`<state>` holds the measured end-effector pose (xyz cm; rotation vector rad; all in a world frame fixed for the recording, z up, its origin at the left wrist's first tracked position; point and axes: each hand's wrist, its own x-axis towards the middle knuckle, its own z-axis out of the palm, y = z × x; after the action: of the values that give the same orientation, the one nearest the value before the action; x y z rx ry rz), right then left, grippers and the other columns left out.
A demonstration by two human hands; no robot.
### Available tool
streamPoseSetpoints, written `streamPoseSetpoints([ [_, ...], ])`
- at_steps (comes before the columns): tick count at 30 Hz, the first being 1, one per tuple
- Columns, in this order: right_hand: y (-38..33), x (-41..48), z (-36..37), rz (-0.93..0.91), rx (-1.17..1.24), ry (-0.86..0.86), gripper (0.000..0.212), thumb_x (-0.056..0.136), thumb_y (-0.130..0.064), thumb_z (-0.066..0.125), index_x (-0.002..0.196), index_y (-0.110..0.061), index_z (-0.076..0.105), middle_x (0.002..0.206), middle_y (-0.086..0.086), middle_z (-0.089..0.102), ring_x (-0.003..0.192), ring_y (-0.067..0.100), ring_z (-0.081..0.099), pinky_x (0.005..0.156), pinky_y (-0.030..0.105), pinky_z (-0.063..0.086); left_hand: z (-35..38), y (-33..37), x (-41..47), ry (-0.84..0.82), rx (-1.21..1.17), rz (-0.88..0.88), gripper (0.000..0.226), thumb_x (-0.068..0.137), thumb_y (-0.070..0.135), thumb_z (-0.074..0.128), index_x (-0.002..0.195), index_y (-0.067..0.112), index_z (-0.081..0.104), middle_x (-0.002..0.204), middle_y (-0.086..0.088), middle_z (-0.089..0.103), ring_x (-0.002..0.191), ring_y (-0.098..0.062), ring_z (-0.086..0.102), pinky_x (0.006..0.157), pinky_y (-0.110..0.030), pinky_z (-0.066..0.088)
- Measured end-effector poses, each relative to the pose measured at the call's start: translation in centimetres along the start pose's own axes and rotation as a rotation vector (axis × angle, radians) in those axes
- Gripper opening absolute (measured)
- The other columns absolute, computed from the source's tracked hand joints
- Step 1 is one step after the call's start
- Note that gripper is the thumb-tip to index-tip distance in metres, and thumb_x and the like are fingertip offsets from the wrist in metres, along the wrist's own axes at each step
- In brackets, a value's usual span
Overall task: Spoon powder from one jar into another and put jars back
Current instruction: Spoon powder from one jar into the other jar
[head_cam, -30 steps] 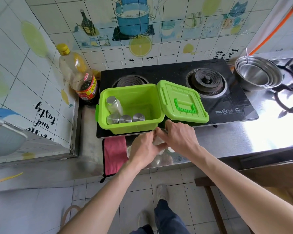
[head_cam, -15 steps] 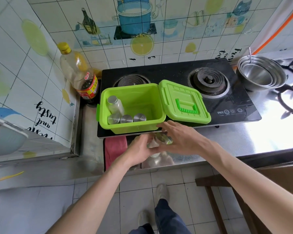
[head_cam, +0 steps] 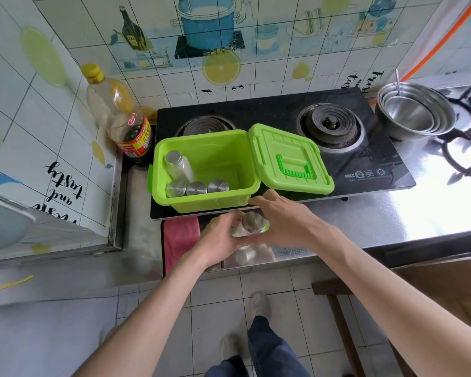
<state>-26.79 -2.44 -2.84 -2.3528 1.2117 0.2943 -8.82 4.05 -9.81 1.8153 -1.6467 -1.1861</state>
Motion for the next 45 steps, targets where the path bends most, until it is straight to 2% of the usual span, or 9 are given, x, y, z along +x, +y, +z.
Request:
streamPoseSetpoints([
  [4,-0.6,0.2,0.7,0.137,-0.065,0.109,0.058,0.086,-0.079,0.051,0.093,-0.022,0.059,0.083,-0.004,0.057,0.072,0.021,0.059,0.052,0.032,0.033,0.2,0.6,0.1,-0.006,0.064,0.003,0.034,0.078,0.051,0.086,0.1,0.04,0.061,0.098,0.024,0.068,0.091,0.013,0.057,0.071,-0.016,0.04],
  [6,-0.1,0.1,0.6,0.036,-0.019,0.06,0.033,0.09,-0.052,0.067,0.114,-0.03,0.062,0.1,-0.003,0.057,0.083,0.022,0.062,0.058,0.035,0.046,0.4,0.5,0.3,-0.012,0.058,0.009,0.044,0.077,0.053,0.086,0.112,0.038,0.065,0.109,0.023,0.071,0.104,0.006,0.062,0.085,-0.023,0.049],
  [10,0.9,-0.1,0.1,-0.036,0.012,-0.044,0.096,0.079,-0.044,0.081,0.158,-0.032,0.027,0.13,-0.001,0.048,0.104,0.022,0.06,0.074,0.041,0.057,0.4,0.1,0.3,-0.003,0.048,-0.014,0.041,0.076,0.053,0.085,0.108,0.034,0.067,0.108,0.021,0.074,0.107,-0.001,0.066,0.089,-0.031,0.052],
  [16,-0.1,0.2,0.9,0.14,-0.054,0.11,0.061,0.085,-0.079,0.054,0.1,-0.02,0.061,0.09,-0.002,0.065,0.08,0.026,0.063,0.062,0.035,0.039,0.5,0.5,0.5,-0.002,0.087,0.001,0.036,0.075,0.052,0.088,0.092,0.045,0.056,0.091,0.023,0.068,0.086,0.011,0.058,0.068,-0.016,0.038],
  [19,0.0,0.0,0.9,0.036,0.018,0.061,0.048,0.087,-0.056,0.069,0.127,-0.03,0.058,0.105,-0.004,0.057,0.096,0.023,0.065,0.067,0.034,0.046,0.8,0.4,0.8,-0.016,0.085,0.005,0.044,0.071,0.054,0.087,0.106,0.041,0.064,0.103,0.021,0.073,0.099,-0.003,0.067,0.085,-0.035,0.054],
  [22,0.4,-0.2,0.5,0.003,0.077,-0.005,0.089,0.079,-0.062,0.076,0.151,-0.03,0.036,0.124,-0.001,0.052,0.109,0.022,0.059,0.079,0.04,0.053,1.0,0.1,0.9,0.0,0.074,0.013,0.043,0.067,0.061,0.079,0.102,0.041,0.064,0.1,0.022,0.074,0.097,-0.003,0.07,0.086,-0.04,0.057],
  [28,0.2,0.4,1.1,0.109,-0.034,0.107,0.049,0.087,-0.068,0.063,0.104,-0.022,0.06,0.095,-0.002,0.065,0.083,0.023,0.063,0.065,0.034,0.043,1.0,0.2,1.0,-0.006,0.091,-0.001,0.042,0.075,0.049,0.088,0.108,0.039,0.065,0.108,0.02,0.072,0.105,-0.005,0.065,0.087,-0.032,0.051],
  [34,1.9,0.4,1.7,-0.048,0.124,0.143,0.045,0.082,-0.032,0.073,0.125,-0.035,0.059,0.111,-0.009,0.058,0.092,0.014,0.061,0.069,0.034,0.052,0.8,-0.1,1.2,0.027,0.176,-0.029,0.05,0.069,0.06,0.088,0.109,0.038,0.07,0.115,0.018,0.054,0.108,-0.006,0.053,0.086,-0.033,0.049],
  [45,7.7,1.8,8.1,0.348,0.517,0.185,0.05,0.071,-0.025,0.082,0.116,-0.025,0.061,0.105,-0.007,0.069,0.097,0.021,0.067,0.08,0.038,0.057,2.6,-0.7,2.1,0.093,0.331,-0.071,0.038,0.078,0.04,0.085,0.11,0.032,0.067,0.111,0.011,0.06,0.099,-0.016,0.061,0.07,-0.03,0.039],
])
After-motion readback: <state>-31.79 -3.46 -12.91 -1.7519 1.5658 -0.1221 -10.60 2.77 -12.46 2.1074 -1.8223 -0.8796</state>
